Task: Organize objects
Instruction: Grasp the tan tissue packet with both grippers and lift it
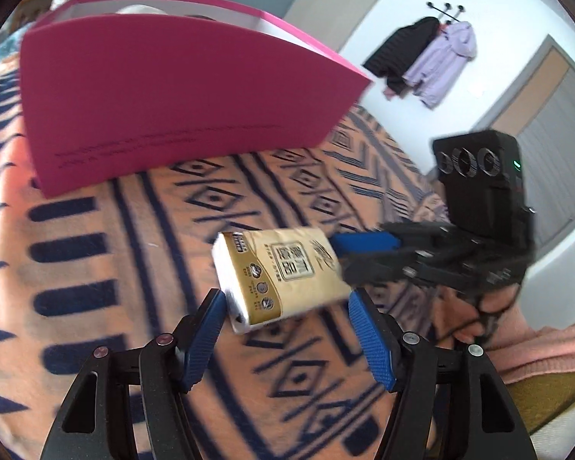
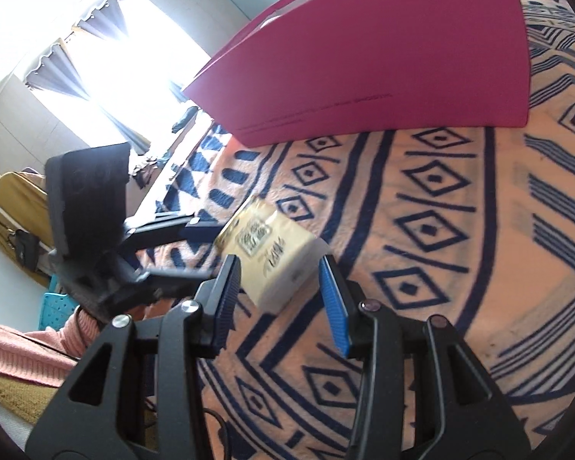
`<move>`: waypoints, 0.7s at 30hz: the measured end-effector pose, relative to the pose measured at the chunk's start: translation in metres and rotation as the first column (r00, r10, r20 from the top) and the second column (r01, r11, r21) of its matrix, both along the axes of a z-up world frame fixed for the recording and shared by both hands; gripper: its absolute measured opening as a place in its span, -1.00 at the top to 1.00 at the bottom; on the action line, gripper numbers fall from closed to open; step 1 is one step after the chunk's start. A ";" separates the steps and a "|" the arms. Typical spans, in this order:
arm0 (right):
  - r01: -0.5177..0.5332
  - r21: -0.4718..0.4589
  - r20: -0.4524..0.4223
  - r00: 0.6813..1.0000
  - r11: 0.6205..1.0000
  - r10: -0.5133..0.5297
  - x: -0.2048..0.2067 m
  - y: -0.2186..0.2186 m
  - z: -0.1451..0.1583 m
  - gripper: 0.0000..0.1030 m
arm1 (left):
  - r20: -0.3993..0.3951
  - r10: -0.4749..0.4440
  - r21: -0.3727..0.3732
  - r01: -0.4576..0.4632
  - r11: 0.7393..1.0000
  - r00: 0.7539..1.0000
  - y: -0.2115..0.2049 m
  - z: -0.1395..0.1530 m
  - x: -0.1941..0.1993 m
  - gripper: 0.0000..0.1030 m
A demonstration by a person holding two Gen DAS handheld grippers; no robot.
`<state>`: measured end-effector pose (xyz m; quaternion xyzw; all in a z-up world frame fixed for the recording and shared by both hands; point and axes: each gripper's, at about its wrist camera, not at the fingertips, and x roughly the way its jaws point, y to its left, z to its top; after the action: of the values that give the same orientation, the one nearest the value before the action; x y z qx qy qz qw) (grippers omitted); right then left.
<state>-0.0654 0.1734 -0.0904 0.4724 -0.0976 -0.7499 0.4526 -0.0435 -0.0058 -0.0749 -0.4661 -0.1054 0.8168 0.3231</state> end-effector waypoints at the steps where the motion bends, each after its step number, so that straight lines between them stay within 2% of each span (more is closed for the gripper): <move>1: 0.002 0.003 -0.002 1.000 1.000 -0.002 0.000 0.000 0.000 0.12 | -0.010 -0.013 -0.017 0.013 1.000 1.000 0.006 0.000 0.002 -0.31; 4: 0.018 0.025 -0.020 1.000 1.000 -0.018 -0.001 -0.003 0.001 0.12 | -0.032 -0.011 -0.078 0.009 0.997 0.999 0.018 0.002 0.006 -0.31; 10: 0.068 0.038 -0.024 0.997 0.997 -0.067 -0.006 0.003 0.000 0.12 | -0.047 0.034 -0.076 -0.037 0.996 0.998 0.015 0.010 0.007 -0.29; 17: 0.063 0.037 -0.022 0.998 0.997 -0.062 -0.005 0.004 -0.002 0.12 | -0.020 0.063 -0.073 -0.064 0.995 0.998 0.014 0.006 0.006 0.11; 21: 0.067 0.047 -0.029 0.997 0.997 -0.065 -0.004 0.005 -0.002 0.22 | 0.000 0.076 -0.070 -0.075 0.995 0.997 0.014 0.001 0.004 0.17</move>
<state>-0.0694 0.1788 -0.0924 0.4693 -0.0891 -0.7730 0.4175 -0.0393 0.0079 -0.0734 -0.4739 -0.0946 0.8311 0.2754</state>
